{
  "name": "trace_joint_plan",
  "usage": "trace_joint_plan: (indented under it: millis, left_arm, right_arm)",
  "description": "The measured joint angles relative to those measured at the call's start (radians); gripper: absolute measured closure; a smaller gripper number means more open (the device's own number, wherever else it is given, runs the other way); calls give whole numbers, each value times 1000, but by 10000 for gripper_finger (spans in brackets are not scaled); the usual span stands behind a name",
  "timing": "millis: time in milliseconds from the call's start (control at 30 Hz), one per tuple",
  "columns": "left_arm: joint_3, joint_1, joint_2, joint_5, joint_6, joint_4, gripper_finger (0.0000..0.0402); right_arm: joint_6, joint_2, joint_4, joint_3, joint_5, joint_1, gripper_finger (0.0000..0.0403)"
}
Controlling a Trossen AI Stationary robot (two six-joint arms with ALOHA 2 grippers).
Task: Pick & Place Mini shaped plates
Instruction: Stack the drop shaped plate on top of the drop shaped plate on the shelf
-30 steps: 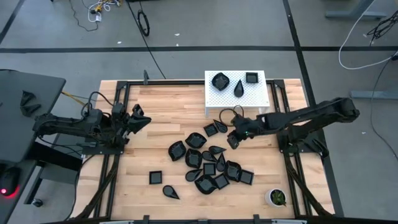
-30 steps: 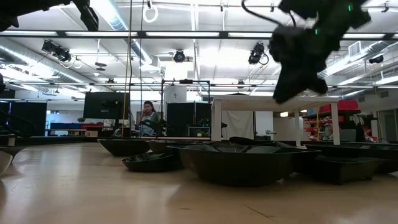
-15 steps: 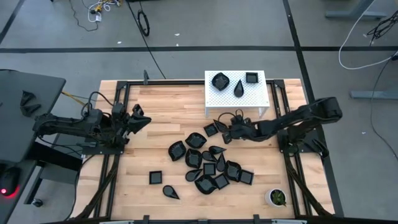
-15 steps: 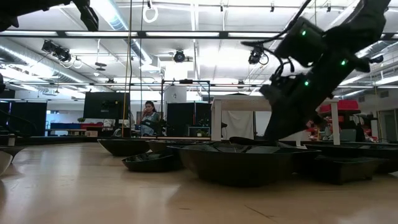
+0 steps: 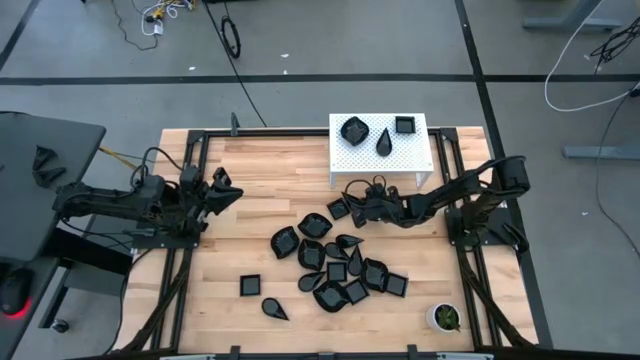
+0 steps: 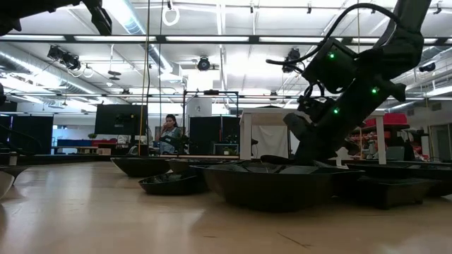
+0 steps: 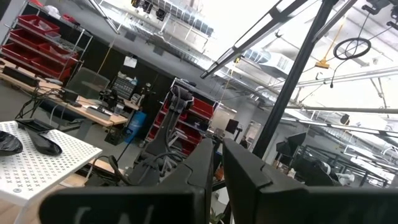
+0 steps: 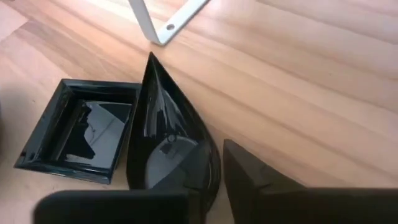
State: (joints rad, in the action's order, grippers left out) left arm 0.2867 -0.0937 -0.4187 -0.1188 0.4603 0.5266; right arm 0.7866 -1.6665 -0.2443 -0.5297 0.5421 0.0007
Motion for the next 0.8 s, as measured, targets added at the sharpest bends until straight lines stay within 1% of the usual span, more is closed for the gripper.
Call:
trace_joint_plan:
  millis: [100,133,267,367,500,600,700,800]
  left_arm:
    - [0,0,0,0,0,0,360]
    - [0,0,0,0,0,0,360]
    - [0,0,0,0,0,0,360]
    - [0,0,0,0,0,0,360]
    - [0,0,0,0,0,0,360]
    - [0,0,0,0,0,0,360]
    - [0,0,0,0,0,0,360]
    - [0,0,0,0,0,0,360]
  right_arm:
    - [-33,0,4,0,-3,0,391]
    - [-43,0,3,0,-4,0,396]
    - [-41,15,15,0,-11,14,395]
    - [-11,63,68,0,-36,35,400]
    - [98,181,196,0,-60,76,401]
    - [141,296,253,0,-62,112,401]
    - [87,407,233,0,-62,141,401]
    - [-17,500,136,0,-50,148,402]
